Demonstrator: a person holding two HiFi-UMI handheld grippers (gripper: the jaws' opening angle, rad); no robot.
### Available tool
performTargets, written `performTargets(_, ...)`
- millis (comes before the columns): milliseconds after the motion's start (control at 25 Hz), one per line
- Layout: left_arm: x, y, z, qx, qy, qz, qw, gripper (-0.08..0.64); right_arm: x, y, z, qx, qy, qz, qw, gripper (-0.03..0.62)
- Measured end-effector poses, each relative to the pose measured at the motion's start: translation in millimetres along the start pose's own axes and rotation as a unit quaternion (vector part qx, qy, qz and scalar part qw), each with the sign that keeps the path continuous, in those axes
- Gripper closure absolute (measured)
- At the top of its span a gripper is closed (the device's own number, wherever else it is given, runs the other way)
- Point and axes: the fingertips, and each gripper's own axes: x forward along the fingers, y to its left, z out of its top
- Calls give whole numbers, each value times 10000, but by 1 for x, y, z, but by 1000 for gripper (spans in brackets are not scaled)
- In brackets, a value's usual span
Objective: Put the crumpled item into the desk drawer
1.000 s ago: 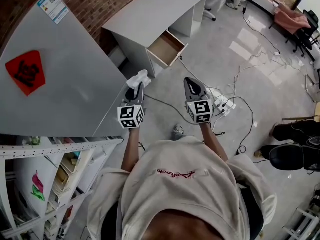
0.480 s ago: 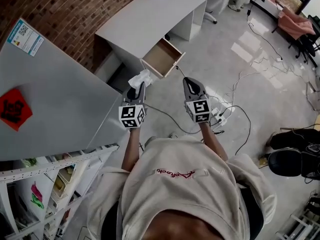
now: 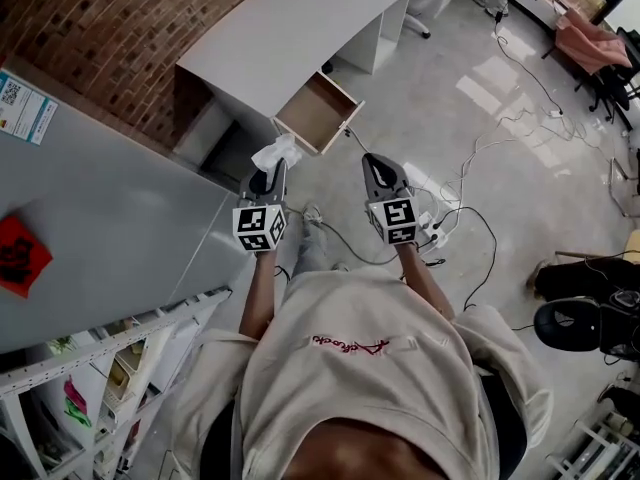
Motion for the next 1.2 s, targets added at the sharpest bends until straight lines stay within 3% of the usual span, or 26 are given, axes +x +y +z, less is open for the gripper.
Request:
performTargets(360, 68, 24, 6, -100, -22, -279, 9996, 451, 51, -31, 7, -51, 72, -212, 9997, 580)
performTargets(840, 194, 82, 48, -185, -156, -733, 9970, 451, 165, -92, 55, -177, -8, -626, 9979, 580)
performTargets(1200, 263, 120, 44, -224, -47, -1018, 9945, 451, 238, -116, 59, -177, 11, -757, 9970, 580)
